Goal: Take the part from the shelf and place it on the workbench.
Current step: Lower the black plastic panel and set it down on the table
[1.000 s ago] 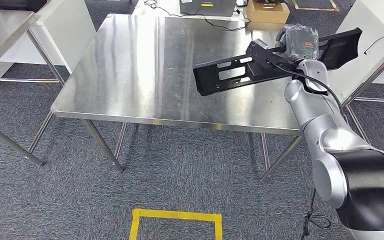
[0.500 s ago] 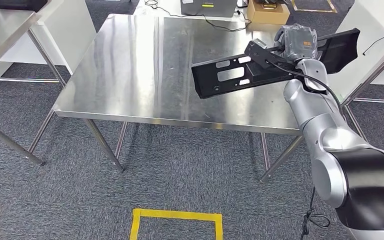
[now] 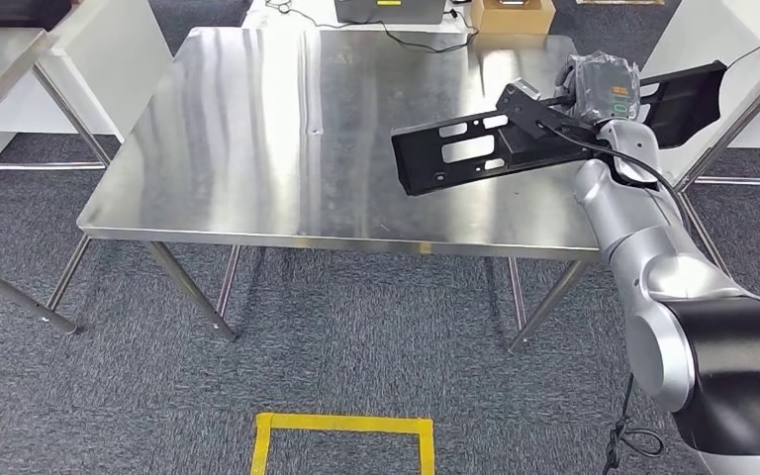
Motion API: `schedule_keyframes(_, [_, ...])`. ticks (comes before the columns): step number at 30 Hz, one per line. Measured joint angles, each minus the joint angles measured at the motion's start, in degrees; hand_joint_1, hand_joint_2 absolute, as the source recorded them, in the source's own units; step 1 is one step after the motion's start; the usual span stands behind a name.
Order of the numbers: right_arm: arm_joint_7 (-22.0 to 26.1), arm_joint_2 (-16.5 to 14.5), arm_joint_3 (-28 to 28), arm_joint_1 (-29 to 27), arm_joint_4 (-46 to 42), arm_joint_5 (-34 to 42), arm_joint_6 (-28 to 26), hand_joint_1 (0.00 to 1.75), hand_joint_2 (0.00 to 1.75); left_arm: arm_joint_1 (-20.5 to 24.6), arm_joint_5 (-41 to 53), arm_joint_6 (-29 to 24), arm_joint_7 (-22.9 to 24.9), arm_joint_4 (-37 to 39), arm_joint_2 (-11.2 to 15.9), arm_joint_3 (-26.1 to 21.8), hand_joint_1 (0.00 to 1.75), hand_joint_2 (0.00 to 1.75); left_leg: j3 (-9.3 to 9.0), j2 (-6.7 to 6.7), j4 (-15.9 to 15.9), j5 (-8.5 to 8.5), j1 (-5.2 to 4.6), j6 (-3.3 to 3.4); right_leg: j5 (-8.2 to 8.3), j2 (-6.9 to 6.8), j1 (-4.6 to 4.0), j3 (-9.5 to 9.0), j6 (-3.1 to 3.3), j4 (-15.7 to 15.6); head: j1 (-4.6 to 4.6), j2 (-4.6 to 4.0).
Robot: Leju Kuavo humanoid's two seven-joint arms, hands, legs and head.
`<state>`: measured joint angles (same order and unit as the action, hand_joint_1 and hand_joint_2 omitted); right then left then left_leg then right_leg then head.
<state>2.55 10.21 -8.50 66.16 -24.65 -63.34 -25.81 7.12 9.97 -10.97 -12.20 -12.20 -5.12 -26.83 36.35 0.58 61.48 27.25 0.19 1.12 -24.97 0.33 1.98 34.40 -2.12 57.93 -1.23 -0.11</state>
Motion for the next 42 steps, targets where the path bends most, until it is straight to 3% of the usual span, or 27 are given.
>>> schedule_keyframes(3, [0.1, 0.1, 0.0, -0.2, 0.0, 0.1, 0.0, 1.75, 1.75, -0.1, 0.1, 0.0, 0.1, 0.0, 0.0, 0.0, 0.00, 1.75, 5.82, -0.17, 10.8, 4.10, 0.16, -0.59, -0.57, 0.17, -0.19, -0.69, 0.98, 0.0, 0.20, 0.00])
schedule_keyframes(4, [0.1, 0.1, 0.0, -0.3, 0.0, 0.1, 0.0, 1.75, 1.75, -0.1, 0.1, 0.0, 0.1, 0.0, 0.0, 0.0, 0.00, 1.75, 7.59, -0.18, 13.4, 4.48, 0.21, -0.64, -0.79, 0.27, -0.28, -0.94, 1.18, 0.0, 0.24, 0.00])
schedule_keyframes(5, [0.1, 0.1, 0.0, -0.5, 0.0, 0.1, 0.0, 1.75, 1.75, -0.1, 0.1, 0.0, 0.1, 0.0, 0.0, 0.0, 0.00, 1.75, 8.43, -0.18, 13.9, 3.74, 0.27, -0.59, -1.05, 0.40, -0.34, -1.26, 1.29, 0.0, 0.26, 0.00])
schedule_keyframes(6, [0.1, 0.1, 0.0, -0.6, 0.0, 0.1, 0.0, 1.75, 1.75, -0.1, 0.1, 0.0, 0.2, 0.0, 0.0, 0.0, 0.00, 1.75, 8.15, -0.19, 12.2, 1.93, 0.31, -0.44, -1.35, 0.55, -0.37, -1.65, 1.31, 0.0, 0.27, 0.00])
schedule_keyframes(8, [0.1, 0.1, 0.0, -0.7, 0.0, 0.1, 0.0, 1.75, 1.75, -0.1, 0.1, 0.0, 0.2, 0.0, 0.1, 0.0, 0.00, 1.75, 5.12, -0.38, 4.6, -2.79, 0.31, 0.12, -2.08, 0.78, -0.41, -2.52, 1.03, 0.0, 0.33, 0.00])
schedule_keyframes(10, [0.1, 0.2, 0.0, -0.5, 0.0, 0.1, 0.0, 1.75, 1.75, 0.0, 0.2, 0.0, 0.2, 0.0, 0.1, 0.0, 0.00, 1.75, 2.21, -0.62, -1.2, -4.66, 0.11, 0.62, -2.69, 0.91, -0.76, -2.86, 0.49, -0.1, 0.44, 0.00])
schedule_keyframes(13, [0.1, 0.4, 0.0, -0.6, 0.0, 0.1, 0.0, 1.75, 1.75, 0.0, 0.2, 0.0, 0.2, 0.0, 0.1, 0.0, 0.00, 1.75, 1.11, -0.57, -2.7, -3.81, -0.15, 1.40, -2.88, 0.91, -1.21, -3.05, -0.33, 0.3, 0.52, 0.00])
schedule_keyframes(15, [0.2, 0.5, 0.0, -0.7, 0.0, 0.1, 0.0, 1.75, 1.75, 0.1, 0.2, 0.0, 0.2, 0.0, 0.1, 0.0, 0.00, 1.75, 0.41, -0.61, -3.1, -3.60, -0.15, 2.10, -3.71, 0.65, -1.19, -2.25, -0.52, 2.1, 0.52, 0.00])
schedule_keyframes(18, [0.3, 0.7, -0.1, -0.7, 0.0, 0.1, 0.0, 1.75, 1.75, 0.1, 0.2, 0.0, 0.2, 0.0, 0.1, 0.0, 0.00, 1.75, -0.08, -0.74, -3.3, -3.22, -0.14, 2.71, -6.89, 0.36, -1.08, 3.60, -0.34, 11.5, 0.44, 0.00])
schedule_keyframes(20, [0.3, 0.8, -0.1, -1.1, 0.0, 0.1, 0.0, 1.75, 1.75, 0.1, 0.2, 0.0, 0.2, 0.0, 0.0, 0.0, 0.00, 1.75, -0.44, -0.82, -3.3, -2.78, -0.16, 2.78, -7.21, 0.36, -1.06, 7.13, -0.83, 15.5, 0.40, 0.00])
schedule_keyframes(21, [0.3, 0.8, -0.1, -1.2, 0.0, 0.1, 0.0, 1.75, 1.75, 0.1, 0.2, 0.0, 0.2, 0.0, 0.0, 0.0, 0.00, 1.75, -0.80, -0.85, -3.2, -2.48, -0.15, 2.69, -5.92, 0.32, -1.00, 7.36, -1.37, 14.2, 0.38, 0.00])
schedule_keyframes(23, [0.3, 0.8, -0.1, -1.3, 0.0, 0.1, 0.0, 1.75, 1.75, 0.0, 0.2, 0.0, 0.2, 0.0, -0.1, 0.0, 0.00, 1.75, -1.81, -0.86, -3.2, -1.71, -0.08, 2.28, -1.32, 0.02, -0.75, 5.17, -2.56, 6.7, 0.33, 0.00])
schedule_keyframes(24, [0.3, 0.9, -0.1, -1.3, 0.0, 0.1, 0.0, 1.75, 1.75, 0.1, 0.2, 0.1, 0.2, 0.0, -0.1, 0.0, 0.00, 1.75, -2.29, -0.86, -3.2, -1.35, -0.08, 2.00, 0.22, -0.21, -0.80, 3.96, -2.63, 3.1, 0.35, 0.00])
schedule_keyframes(26, [0.3, 1.0, -0.1, -1.3, 0.0, 0.1, 0.0, 1.75, 1.75, 0.1, 0.2, 0.1, 0.2, 0.1, -0.1, 0.0, 0.00, 1.75, -2.73, -0.79, -3.2, -0.77, -0.22, 1.37, 1.35, -0.52, -1.14, 2.51, -1.50, -0.3, 0.37, 0.00])
schedule_keyframes(28, [0.4, 1.1, -0.1, -1.3, 0.1, 0.1, 0.0, 1.75, 1.75, 0.0, 0.2, 0.2, 0.2, 0.1, 0.0, 0.0, 0.00, 1.75, -2.90, -0.73, -3.0, -0.39, -0.31, 0.86, 1.29, -0.41, -1.18, 1.89, -0.04, -0.3, 0.43, 0.00])
schedule_keyframes(30, [0.5, 1.2, -0.1, -1.3, 0.0, 0.1, -0.1, 1.75, 1.75, 0.1, 0.3, 0.2, 0.2, 0.1, -0.1, 0.0, 0.00, 1.75, -2.23, -0.71, -1.4, 0.28, -0.18, 0.32, 1.18, -0.23, -0.83, 1.15, 0.70, -0.4, 0.57, 0.00])
schedule_keyframes(32, [0.6, 1.3, -0.1, -1.2, 0.0, 0.1, -0.1, 1.75, 1.75, 0.1, 0.4, 0.2, 0.2, 0.1, -0.2, 0.0, 0.00, 1.75, 0.92, -0.71, 4.1, 1.99, 0.06, -0.29, 0.73, -0.14, -0.77, 0.43, 1.42, -0.4, 0.67, 0.00])
schedule_keyframes(34, [0.8, 1.3, -0.1, -1.5, 0.0, 0.2, -0.1, 1.75, 1.75, -0.1, 0.4, 0.3, 0.2, 0.1, -0.2, 0.1, 0.00, 1.75, 5.58, -0.71, 10.8, 4.03, 0.25, -0.67, 0.15, -0.01, -0.96, -0.15, 2.00, -0.4, 0.70, 0.00])
schedule_keyframes(35, [0.9, 1.3, -0.1, -1.8, 0.0, 0.2, -0.1, 1.75, 1.75, -0.2, 0.5, 0.3, 0.2, 0.2, -0.2, 0.1, 0.00, 1.75, 7.23, -0.71, 12.4, 4.09, 0.30, -0.72, -0.15, 0.11, -1.08, -0.50, 2.13, -0.4, 0.71, 0.00])
schedule_keyframes(36, [1.0, 1.3, -0.1, -2.1, 0.0, 0.2, -0.1, 1.75, 1.75, -0.2, 0.5, 0.4, 0.2, 0.2, -0.2, 0.1, 0.00, 1.75, 7.86, -0.71, 12.1, 3.07, 0.33, -0.61, -0.48, 0.24, -1.18, -0.92, 2.15, -0.4, 0.72, 0.00])
schedule_keyframes(37, [1.0, 1.4, -0.1, -2.2, 0.0, 0.2, -0.1, 1.75, 1.75, -0.3, 0.5, 0.4, 0.2, 0.2, -0.2, 0.1, 0.00, 1.75, 7.32, -0.72, 9.6, 0.94, 0.31, -0.32, -0.83, 0.36, -1.27, -1.41, 2.11, -0.4, 0.74, 0.00])
schedule_keyframes(39, [1.1, 1.4, -0.1, -2.3, 0.0, 0.3, -0.1, 1.75, 1.75, -0.3, 0.6, 0.5, 0.2, 0.2, -0.1, 0.1, 0.00, 1.75, 4.44, -0.71, 2.0, -3.67, 0.07, 0.74, -1.55, 0.49, -1.46, -2.41, 1.93, -0.5, 0.76, 0.00])
schedule_keyframes(41, [1.1, 1.6, -0.1, -2.1, -0.1, 0.3, 0.3, 1.75, 1.75, -0.2, 0.7, 0.6, 0.2, 0.2, 0.0, 0.1, 0.00, 1.75, 2.29, -0.83, -2.7, -4.95, -0.41, 1.63, -2.11, 0.55, -1.53, -2.86, 1.48, -0.7, 0.77, 0.00])
schedule_keyframes(42, [1.1, 1.7, -0.1, -2.0, -0.1, 0.2, 0.5, 1.75, 1.75, -0.3, 0.7, 0.6, 0.3, 0.2, 0.0, 0.1, 0.00, 1.75, 1.86, -0.84, -3.2, -4.44, -0.62, 1.93, -2.11, 0.58, -1.66, -3.00, 1.04, -0.6, 0.79, 0.00])
